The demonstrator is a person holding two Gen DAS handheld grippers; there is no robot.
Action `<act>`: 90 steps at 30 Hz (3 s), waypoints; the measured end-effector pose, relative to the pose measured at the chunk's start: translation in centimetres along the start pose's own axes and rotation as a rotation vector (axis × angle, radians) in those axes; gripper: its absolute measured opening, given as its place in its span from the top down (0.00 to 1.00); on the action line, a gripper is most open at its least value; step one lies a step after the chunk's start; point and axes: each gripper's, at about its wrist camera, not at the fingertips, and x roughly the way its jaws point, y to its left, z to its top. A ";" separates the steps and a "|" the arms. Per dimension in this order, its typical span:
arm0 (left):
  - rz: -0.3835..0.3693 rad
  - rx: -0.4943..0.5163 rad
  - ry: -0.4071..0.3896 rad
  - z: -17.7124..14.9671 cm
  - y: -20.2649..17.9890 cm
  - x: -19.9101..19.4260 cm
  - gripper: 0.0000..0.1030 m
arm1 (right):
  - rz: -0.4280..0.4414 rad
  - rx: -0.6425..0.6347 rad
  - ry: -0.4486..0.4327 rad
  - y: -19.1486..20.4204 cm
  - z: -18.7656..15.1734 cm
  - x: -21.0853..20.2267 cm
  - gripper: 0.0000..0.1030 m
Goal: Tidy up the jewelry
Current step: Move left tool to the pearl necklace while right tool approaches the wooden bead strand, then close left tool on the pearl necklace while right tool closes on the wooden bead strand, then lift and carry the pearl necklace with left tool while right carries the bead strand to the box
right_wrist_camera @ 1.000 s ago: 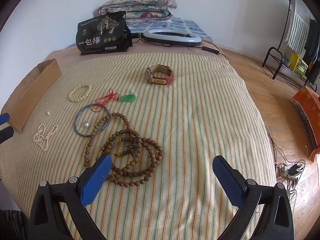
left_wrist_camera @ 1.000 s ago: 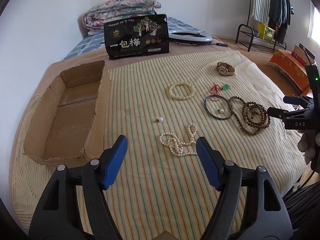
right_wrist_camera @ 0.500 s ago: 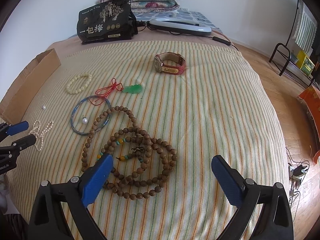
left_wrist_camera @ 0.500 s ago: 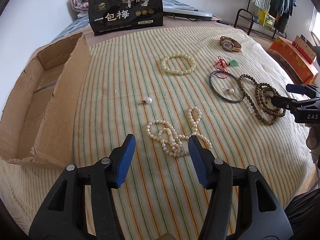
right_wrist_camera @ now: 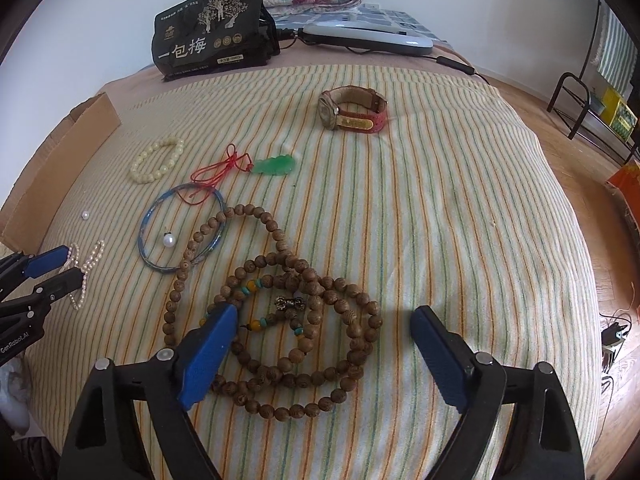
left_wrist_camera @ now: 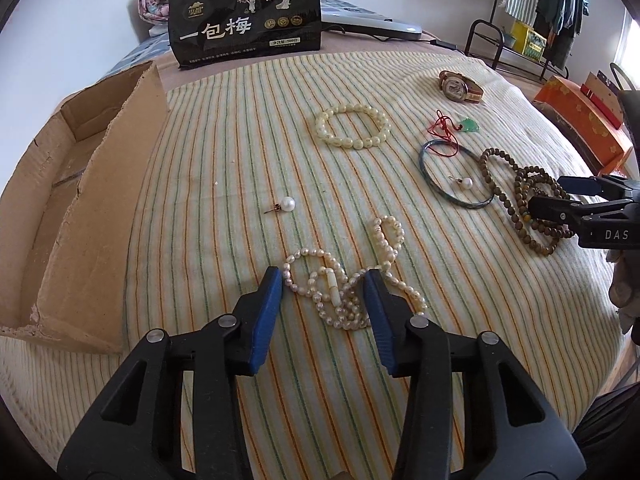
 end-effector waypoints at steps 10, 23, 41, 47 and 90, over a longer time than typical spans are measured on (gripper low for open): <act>-0.007 0.003 -0.004 0.1 -0.3 0.1 0.73 | -0.056 -0.045 0.016 0.4 0.0 0.2 0.27; -0.046 -0.043 -0.010 0.0 0.4 -1.4 0.95 | -0.004 -0.033 -0.037 0.7 0.1 -1.6 0.90; -0.063 -0.052 -0.169 1.4 1.7 -10.0 0.95 | 0.002 -0.069 -0.214 2.2 2.3 -10.9 0.90; -0.061 -0.059 -0.216 1.8 2.4 -12.3 0.95 | -0.003 -0.086 -0.256 3.0 2.8 -13.5 0.90; 0.073 -0.183 -0.375 4.2 14.8 -20.8 0.95 | 0.183 -0.289 -0.526 19.7 15.7 -23.4 0.90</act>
